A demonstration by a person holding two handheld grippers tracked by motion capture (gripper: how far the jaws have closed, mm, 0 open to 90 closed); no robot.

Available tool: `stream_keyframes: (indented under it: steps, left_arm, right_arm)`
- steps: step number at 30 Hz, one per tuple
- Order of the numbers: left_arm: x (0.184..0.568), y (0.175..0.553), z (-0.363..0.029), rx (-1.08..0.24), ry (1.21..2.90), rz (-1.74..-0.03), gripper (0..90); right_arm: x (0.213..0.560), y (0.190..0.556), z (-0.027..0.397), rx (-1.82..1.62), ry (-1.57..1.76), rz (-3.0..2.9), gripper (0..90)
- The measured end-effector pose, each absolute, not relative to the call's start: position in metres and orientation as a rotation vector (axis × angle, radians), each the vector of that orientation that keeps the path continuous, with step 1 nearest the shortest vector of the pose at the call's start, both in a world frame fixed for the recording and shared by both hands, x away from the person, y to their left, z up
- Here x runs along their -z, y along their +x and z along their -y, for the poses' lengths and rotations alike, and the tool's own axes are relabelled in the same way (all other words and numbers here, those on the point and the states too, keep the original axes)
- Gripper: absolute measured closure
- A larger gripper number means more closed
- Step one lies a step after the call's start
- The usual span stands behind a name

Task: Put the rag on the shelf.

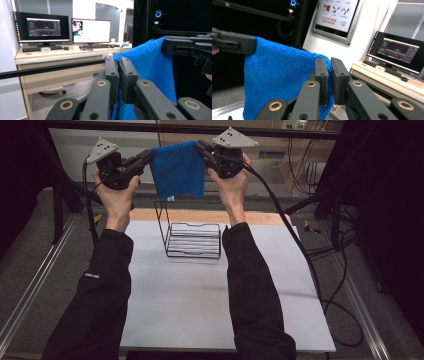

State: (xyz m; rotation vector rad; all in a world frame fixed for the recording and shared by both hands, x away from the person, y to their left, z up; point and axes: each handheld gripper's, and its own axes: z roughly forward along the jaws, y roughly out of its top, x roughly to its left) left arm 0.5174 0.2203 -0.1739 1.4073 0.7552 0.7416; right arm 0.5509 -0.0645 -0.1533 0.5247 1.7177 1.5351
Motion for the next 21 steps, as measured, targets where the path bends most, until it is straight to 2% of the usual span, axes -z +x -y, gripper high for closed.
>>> stream_keyframes:
  steps: [11, 21]
  left_arm:
    - [0.199, 0.517, -0.205, -0.724, 1.502, -0.713, 85.5]
    - [0.208, 0.503, -0.2, -0.681, 1.546, -0.688, 85.4]
  right_arm:
    - [0.19, 0.541, 0.09, -1.531, 0.558, -1.793, 84.9]
    - [0.201, 0.517, 0.104, -1.567, 0.578, -1.843, 84.7]
